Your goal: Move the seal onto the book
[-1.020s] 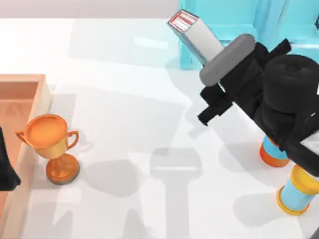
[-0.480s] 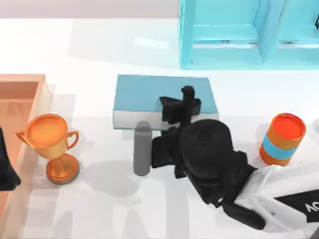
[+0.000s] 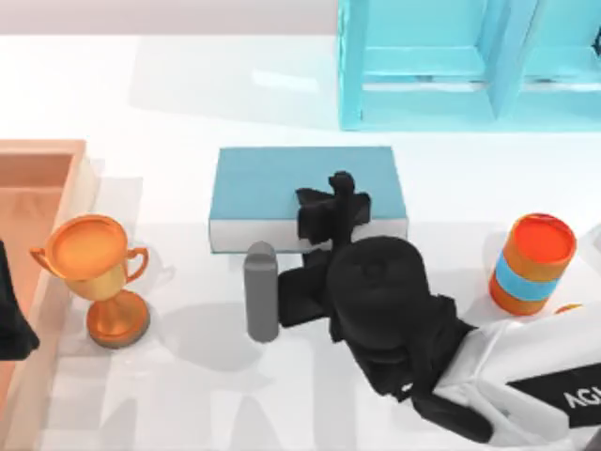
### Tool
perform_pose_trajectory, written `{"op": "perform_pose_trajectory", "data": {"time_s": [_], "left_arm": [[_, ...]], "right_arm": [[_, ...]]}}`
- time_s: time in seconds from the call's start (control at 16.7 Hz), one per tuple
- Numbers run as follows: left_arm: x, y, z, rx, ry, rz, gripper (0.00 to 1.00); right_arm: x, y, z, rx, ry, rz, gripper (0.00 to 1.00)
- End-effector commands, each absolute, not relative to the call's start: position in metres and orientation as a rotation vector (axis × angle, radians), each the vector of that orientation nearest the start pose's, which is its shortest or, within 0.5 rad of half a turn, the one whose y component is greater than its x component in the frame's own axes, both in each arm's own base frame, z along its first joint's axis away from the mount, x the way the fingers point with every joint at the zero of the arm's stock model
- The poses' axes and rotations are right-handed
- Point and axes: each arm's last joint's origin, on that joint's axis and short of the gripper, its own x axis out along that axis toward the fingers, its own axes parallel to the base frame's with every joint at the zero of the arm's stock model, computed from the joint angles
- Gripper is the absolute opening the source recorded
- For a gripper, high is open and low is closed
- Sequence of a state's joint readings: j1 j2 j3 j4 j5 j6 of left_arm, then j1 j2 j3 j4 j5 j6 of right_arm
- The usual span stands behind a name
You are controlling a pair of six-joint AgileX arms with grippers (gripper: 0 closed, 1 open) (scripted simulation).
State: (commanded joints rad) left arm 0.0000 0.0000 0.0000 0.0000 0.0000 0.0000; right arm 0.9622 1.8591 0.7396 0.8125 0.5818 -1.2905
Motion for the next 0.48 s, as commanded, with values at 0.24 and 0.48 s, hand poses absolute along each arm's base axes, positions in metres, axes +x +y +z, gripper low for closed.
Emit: {"op": "perform_pose_trajectory", "data": {"time_s": [0.24, 0.48], "left_arm": [[0.1057, -0.0012, 0.16, 0.0, 0.0, 0.0, 1.0], [0.1057, -0.0012, 0.16, 0.0, 0.0, 0.0, 1.0]], "right_arm": [[0.2086, 0.2803, 0.1326, -1.491, -0.085, 0.483, 0.0], [0.2101, 0.2794, 0.1256, -1.495, -0.073, 0.486, 0.0]]}}
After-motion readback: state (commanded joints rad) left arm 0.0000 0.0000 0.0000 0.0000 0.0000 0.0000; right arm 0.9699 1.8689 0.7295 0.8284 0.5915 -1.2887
